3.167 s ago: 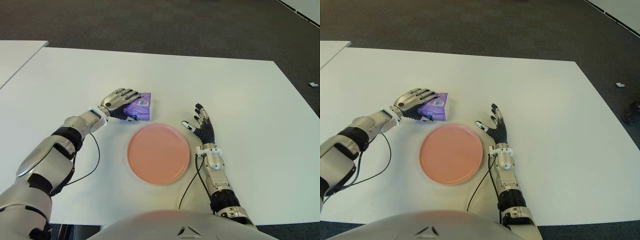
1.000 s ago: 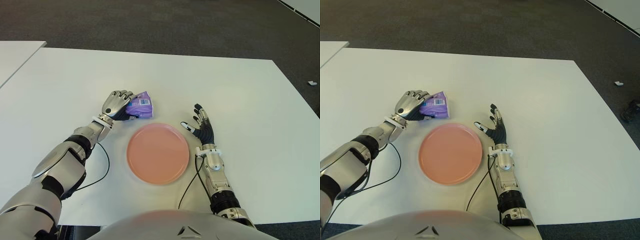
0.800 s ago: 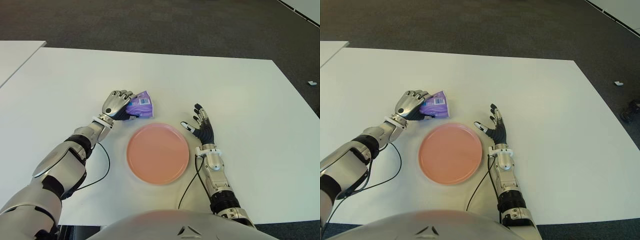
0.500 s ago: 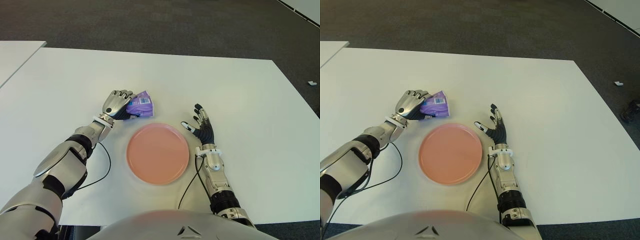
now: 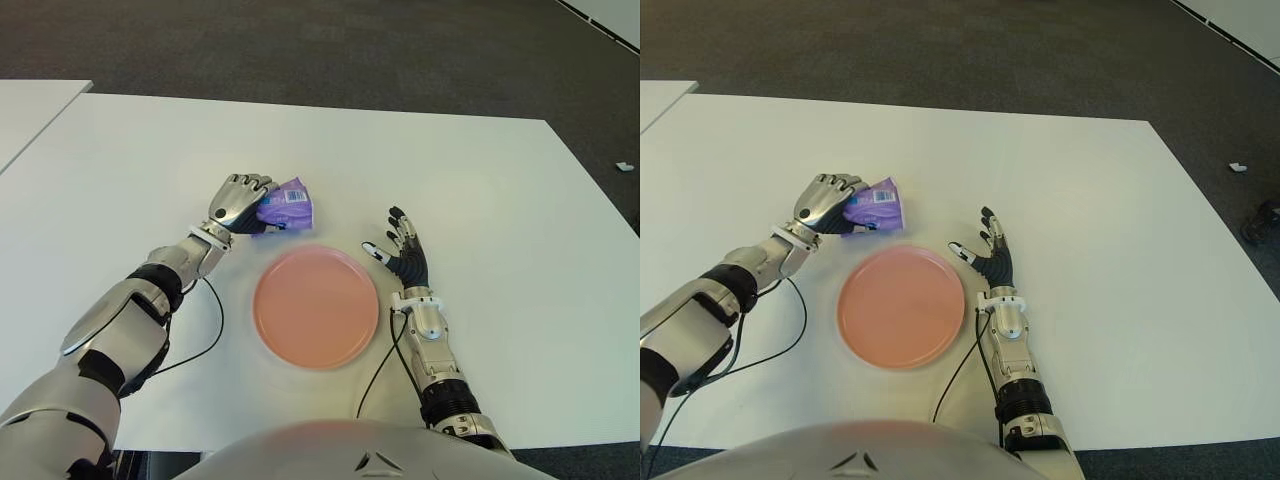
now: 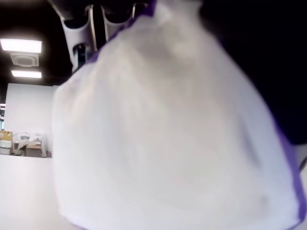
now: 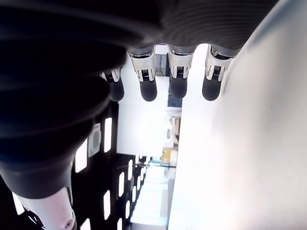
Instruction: Put the tissue paper into the plate.
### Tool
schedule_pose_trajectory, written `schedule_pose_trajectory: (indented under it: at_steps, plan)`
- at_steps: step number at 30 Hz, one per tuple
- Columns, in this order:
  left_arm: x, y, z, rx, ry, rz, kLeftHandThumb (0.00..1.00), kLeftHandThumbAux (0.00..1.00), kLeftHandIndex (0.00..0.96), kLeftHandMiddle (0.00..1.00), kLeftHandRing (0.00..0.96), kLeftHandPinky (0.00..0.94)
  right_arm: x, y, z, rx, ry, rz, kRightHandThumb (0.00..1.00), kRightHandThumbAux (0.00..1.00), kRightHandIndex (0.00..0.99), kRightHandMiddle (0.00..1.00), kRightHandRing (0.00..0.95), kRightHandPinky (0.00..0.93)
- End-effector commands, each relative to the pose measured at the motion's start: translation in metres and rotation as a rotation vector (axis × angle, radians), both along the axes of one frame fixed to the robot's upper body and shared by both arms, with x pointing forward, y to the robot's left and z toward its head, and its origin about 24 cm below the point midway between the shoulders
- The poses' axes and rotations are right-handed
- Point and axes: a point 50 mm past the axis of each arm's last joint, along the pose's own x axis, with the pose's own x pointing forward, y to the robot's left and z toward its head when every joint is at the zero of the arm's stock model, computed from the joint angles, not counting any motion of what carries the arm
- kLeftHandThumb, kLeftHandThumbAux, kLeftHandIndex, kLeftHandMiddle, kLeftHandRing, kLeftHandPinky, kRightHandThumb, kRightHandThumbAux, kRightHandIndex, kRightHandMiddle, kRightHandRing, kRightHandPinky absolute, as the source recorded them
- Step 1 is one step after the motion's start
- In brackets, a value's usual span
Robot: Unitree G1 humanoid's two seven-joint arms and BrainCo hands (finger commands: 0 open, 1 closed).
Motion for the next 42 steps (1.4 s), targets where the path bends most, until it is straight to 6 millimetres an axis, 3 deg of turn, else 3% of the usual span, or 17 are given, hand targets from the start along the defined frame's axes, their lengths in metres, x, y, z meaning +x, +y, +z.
schedule_pose_trajectory:
  at_steps: [1, 9, 11, 15, 22, 28, 33, 42]
  plan:
    - [0.004, 0.002, 0.025, -0.077, -0.065, -0.035, 0.751, 0.697, 0.443, 0.853, 0.855, 0.846, -0.03, -0.007, -0.045, 0.001, 0.244, -0.033, 0.016, 0.755, 0.0, 0.005, 0.0, 0.0]
    - [0.001, 0.0, 0.045, -0.198, -0.112, -0.101, 0.751, 0.697, 0.442, 0.852, 0.853, 0.845, -0.029, -0.008, -0.045, -0.005, 0.248, -0.031, 0.021, 0.749, 0.0, 0.004, 0.0, 0.0]
    - [-0.004, -0.005, 0.069, -0.311, -0.157, -0.186, 0.751, 0.697, 0.442, 0.852, 0.852, 0.845, -0.029, -0.009, -0.045, -0.006, 0.249, -0.03, 0.021, 0.747, 0.0, 0.006, 0.0, 0.0]
    - [-0.013, -0.01, 0.089, -0.383, -0.184, -0.264, 0.752, 0.696, 0.443, 0.851, 0.852, 0.846, -0.029, -0.009, -0.045, -0.008, 0.248, -0.028, 0.023, 0.741, 0.0, 0.009, 0.0, 0.0]
    - [-0.055, -0.03, 0.125, -0.447, -0.228, -0.494, 0.751, 0.697, 0.442, 0.854, 0.854, 0.834, -0.029, -0.009, -0.045, -0.011, 0.251, -0.025, 0.027, 0.732, 0.0, 0.009, 0.0, 0.0]
    - [-0.074, -0.033, 0.125, -0.452, -0.178, -0.591, 0.751, 0.697, 0.442, 0.853, 0.853, 0.825, -0.028, -0.008, -0.045, -0.015, 0.254, -0.026, 0.03, 0.73, 0.0, 0.007, 0.0, 0.0]
    - [-0.093, -0.049, 0.106, -0.417, -0.083, -0.676, 0.75, 0.698, 0.442, 0.847, 0.845, 0.816, -0.027, -0.008, -0.045, -0.017, 0.255, -0.023, 0.031, 0.725, 0.0, 0.007, 0.0, 0.0]
    - [-0.094, -0.053, 0.089, -0.275, 0.006, -0.713, 0.75, 0.698, 0.442, 0.843, 0.841, 0.807, -0.027, -0.008, -0.045, -0.021, 0.257, -0.022, 0.034, 0.722, 0.0, 0.009, 0.0, 0.0]
